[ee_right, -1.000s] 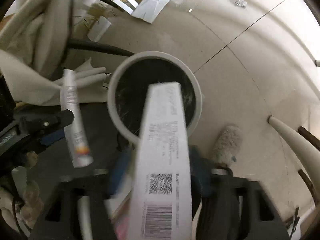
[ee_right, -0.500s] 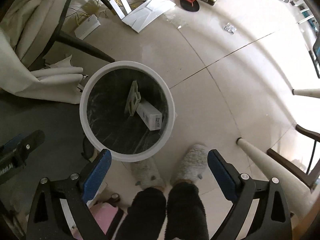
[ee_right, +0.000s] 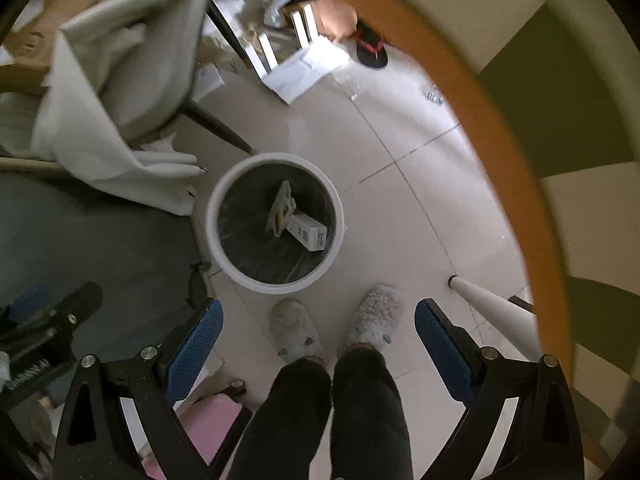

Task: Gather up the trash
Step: 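Carry the card and box to the white bin and release both, then grasp the cream medicine box with the left tool while the right tool grasps the blue packet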

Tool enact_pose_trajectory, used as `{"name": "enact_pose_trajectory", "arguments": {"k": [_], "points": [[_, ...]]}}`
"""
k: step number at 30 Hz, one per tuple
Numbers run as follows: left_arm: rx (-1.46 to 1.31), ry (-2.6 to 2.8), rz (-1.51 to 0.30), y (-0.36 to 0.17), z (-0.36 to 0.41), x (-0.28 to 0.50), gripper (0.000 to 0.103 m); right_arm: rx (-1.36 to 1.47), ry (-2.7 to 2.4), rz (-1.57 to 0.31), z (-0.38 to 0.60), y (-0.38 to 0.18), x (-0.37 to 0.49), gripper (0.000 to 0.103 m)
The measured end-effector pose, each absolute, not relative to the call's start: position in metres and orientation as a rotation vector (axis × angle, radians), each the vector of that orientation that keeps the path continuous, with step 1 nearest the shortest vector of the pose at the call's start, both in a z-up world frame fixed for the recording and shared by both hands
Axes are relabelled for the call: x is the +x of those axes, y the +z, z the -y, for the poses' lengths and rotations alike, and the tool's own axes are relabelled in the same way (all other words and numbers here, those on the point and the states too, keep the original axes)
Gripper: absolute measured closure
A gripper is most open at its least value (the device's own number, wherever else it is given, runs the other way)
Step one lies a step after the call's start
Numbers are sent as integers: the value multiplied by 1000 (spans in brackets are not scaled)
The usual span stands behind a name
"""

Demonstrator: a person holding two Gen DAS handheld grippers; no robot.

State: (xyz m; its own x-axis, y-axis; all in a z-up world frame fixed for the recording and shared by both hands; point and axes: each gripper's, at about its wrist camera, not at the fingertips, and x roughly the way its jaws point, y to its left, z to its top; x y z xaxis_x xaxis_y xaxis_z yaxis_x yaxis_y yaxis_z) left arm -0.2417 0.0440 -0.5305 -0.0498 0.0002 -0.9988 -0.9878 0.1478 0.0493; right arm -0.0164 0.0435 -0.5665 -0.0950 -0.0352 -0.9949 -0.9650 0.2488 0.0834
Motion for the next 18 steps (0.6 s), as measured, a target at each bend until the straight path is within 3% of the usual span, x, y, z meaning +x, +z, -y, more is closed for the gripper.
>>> {"name": "enact_pose_trajectory", "arguments": {"k": [13,18], "points": [[-1021,1134,-1236,-376,-17,-257,1,-876,1149,-1428,-16,-395,-21,5],[-895,1134,-1139,-308,-28,-225,1,-741,1116,-1465,-6,-345,4,5]]}}
